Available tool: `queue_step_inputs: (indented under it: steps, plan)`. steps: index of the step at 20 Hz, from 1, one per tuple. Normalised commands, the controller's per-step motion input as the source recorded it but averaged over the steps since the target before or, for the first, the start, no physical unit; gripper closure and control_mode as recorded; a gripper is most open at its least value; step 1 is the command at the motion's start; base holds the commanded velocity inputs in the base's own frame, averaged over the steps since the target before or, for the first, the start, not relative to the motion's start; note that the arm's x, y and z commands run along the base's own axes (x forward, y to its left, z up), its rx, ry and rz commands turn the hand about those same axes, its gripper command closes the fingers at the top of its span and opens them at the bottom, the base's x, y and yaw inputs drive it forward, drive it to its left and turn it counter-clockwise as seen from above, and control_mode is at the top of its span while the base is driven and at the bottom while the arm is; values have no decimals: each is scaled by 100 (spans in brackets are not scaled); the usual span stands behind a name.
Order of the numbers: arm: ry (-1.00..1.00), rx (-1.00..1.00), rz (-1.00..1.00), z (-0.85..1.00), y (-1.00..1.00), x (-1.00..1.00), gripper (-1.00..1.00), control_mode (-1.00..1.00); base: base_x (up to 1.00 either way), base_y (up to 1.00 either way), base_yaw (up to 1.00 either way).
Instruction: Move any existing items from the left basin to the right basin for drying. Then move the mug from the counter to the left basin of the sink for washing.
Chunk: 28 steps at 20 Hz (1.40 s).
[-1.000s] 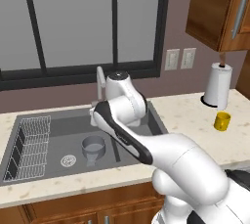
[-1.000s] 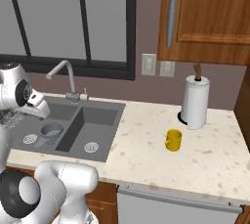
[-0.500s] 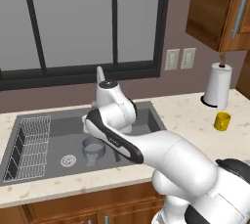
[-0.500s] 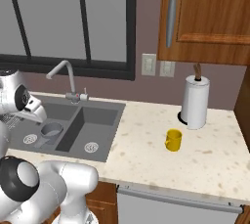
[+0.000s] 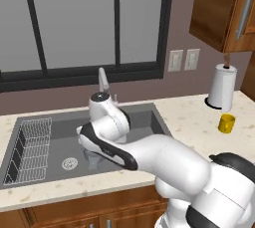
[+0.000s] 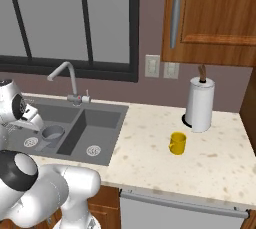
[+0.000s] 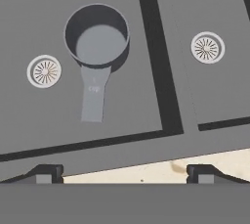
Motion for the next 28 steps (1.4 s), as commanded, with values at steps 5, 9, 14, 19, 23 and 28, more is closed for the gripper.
queue_step_inputs:
  steps: [5, 9, 14, 19, 23, 28]
  plan:
    - [0, -1, 0, -30, 14, 3, -100, -100, 0, 0, 0]
    - [0, -1, 0, -34, 7, 3, -100, -100, 0, 0, 0]
    - [0, 0, 0, -34, 5, 6, -100, -100, 0, 0, 0]
    - [0, 0, 0, -29, 1, 15, -100, -100, 0, 0, 0]
    - [0, 0, 0, -22, 0, 27, -100, -100, 0, 0, 0]
    - [1, 0, -1, -22, 1, 29, -100, -100, 0, 0, 0]
